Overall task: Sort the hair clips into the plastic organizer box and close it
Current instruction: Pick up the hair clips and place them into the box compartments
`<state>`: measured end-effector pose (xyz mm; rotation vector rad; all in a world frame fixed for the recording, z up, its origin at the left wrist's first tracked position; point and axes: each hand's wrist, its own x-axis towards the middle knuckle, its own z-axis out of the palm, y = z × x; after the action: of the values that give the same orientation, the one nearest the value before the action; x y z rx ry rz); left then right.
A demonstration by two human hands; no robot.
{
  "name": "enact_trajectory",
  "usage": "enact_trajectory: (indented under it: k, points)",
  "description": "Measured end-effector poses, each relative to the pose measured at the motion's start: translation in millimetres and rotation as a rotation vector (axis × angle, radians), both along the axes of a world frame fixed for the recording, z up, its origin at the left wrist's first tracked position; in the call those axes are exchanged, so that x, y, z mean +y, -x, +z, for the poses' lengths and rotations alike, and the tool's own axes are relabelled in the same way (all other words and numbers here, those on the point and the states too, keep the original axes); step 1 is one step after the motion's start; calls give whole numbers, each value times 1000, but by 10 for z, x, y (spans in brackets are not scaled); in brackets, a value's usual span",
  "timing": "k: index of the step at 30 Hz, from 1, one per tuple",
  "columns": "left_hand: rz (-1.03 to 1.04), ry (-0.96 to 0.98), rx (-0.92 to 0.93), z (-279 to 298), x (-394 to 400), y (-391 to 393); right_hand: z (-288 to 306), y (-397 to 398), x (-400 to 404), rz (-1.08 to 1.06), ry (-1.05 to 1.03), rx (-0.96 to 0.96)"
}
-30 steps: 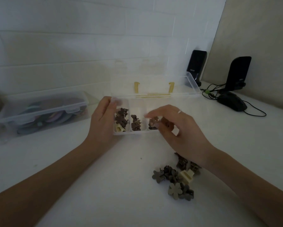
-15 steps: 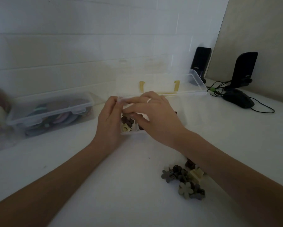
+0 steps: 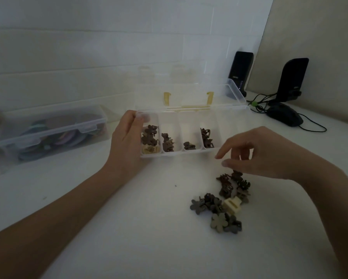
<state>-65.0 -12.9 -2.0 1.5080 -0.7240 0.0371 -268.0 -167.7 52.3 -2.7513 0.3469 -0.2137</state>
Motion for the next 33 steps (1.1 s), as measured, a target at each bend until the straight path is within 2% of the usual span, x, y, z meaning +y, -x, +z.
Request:
enact_trajectory:
  k: [2, 4, 7, 10, 16, 19, 22, 25, 29, 33]
  points:
    - [5, -2, -24, 3, 3, 9, 9, 10, -17, -88, 98, 142]
    - [6, 1, -20, -6, 6, 10, 22, 15, -38, -173, 135, 207]
    - [1, 8, 0, -15, 8, 2, -1, 14, -44, -179, -90, 265]
    - [-6, 17, 20, -18, 6, -5, -75, -27, -40, -111, -139, 292]
    - [3, 11, 9, -1, 9, 25, -90, -102, 20, 61, -346, -1]
    - [1, 3, 8, -7, 13, 14, -68, -111, 64, 107, -364, -182]
    - [-15, 27, 12, -10, 9, 13, -47, -106, 48, 11, -318, -460]
    - [3, 20, -74, -13, 38, 24, -63, -114, -7, -184, -210, -650]
    - [-10, -20, -228, -59, 76, -41, -109, -119, -88, -334, -138, -735]
    - [-5, -40, -242, -77, 66, -72, -135, -108, -114, -336, -126, -733]
